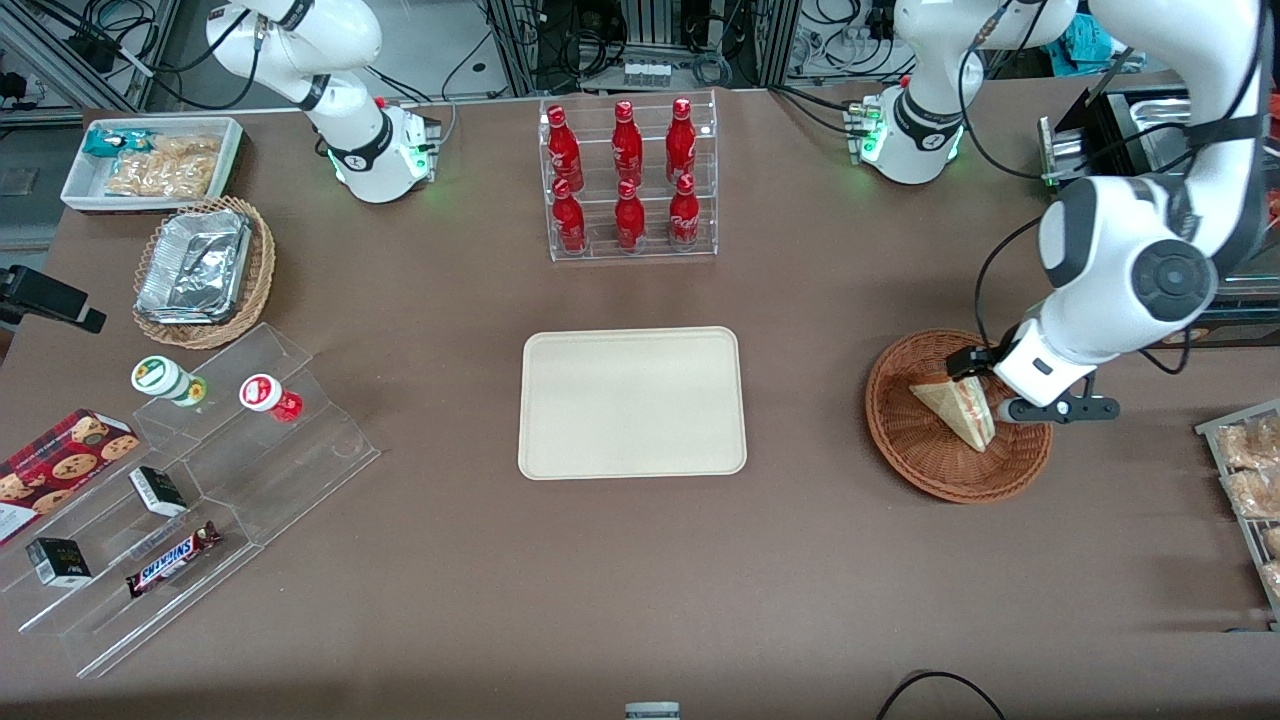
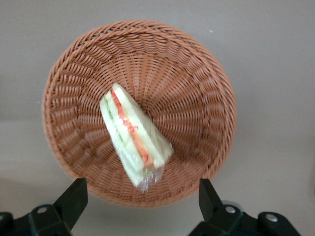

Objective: Place sandwich from basket to tray
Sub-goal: 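Move the left gripper down over the wrapped sandwich in the wicker basket, then close the left gripper on the sandwich and lift it from the basket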

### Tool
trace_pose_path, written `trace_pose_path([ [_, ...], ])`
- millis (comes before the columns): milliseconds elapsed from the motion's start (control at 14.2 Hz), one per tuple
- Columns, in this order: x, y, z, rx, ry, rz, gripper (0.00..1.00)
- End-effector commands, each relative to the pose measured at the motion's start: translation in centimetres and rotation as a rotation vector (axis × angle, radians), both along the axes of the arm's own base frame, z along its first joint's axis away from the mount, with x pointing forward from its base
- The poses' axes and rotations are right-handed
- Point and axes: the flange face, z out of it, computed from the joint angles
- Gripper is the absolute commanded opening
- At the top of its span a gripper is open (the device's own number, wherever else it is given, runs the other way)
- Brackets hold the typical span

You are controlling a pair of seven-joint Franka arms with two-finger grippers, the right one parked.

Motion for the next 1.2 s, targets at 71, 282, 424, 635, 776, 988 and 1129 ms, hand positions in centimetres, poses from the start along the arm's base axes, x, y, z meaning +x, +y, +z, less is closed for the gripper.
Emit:
trace_pose_path([
  [71, -2.8, 0.4, -1.7, 0.002, -0.073, 0.362, 1.0],
  [282, -3.0, 1.3, -3.4, 0.006, -0.08, 0.589, 1.0],
  [424, -2.5, 1.5, -5.3, 0.005, -0.089, 0.694, 1.0],
  [635, -2.4, 1.5, -8.0, 0.01, -0.075, 0.735, 1.0],
  [776, -2.3, 1.4, -9.6, 0.018, -0.06, 0.781, 0.89],
  [988, -2.4, 0.8, -10.2, 0.022, -0.058, 0.816, 0.13],
  [1129, -1.9, 0.4, -8.5, 0.025, -0.066, 0.769, 0.05],
])
